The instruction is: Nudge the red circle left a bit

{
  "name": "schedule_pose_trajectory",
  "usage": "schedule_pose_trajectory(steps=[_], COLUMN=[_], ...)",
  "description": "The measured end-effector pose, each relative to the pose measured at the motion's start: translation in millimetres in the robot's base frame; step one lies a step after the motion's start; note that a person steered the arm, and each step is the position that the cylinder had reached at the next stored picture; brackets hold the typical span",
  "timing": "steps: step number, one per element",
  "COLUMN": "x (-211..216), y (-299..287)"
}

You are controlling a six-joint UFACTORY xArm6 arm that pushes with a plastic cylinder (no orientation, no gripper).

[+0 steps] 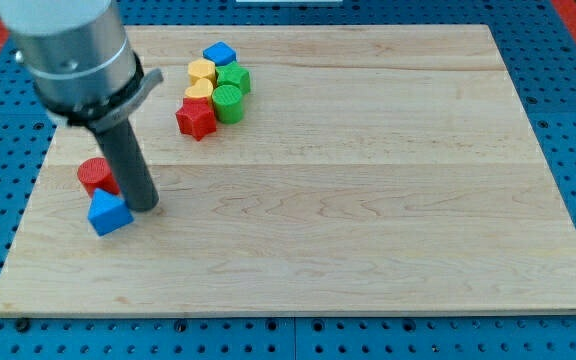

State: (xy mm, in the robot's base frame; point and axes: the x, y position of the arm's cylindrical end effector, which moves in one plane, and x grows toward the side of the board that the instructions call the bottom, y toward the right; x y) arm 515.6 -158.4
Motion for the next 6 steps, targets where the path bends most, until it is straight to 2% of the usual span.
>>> schedule_pose_trajectory(steps=[1, 2, 3, 5, 6], x=[1.8, -21.4, -75.7, -35.6, -19.8], y=[0.0, 8.9, 17.4, -33.2, -23.8])
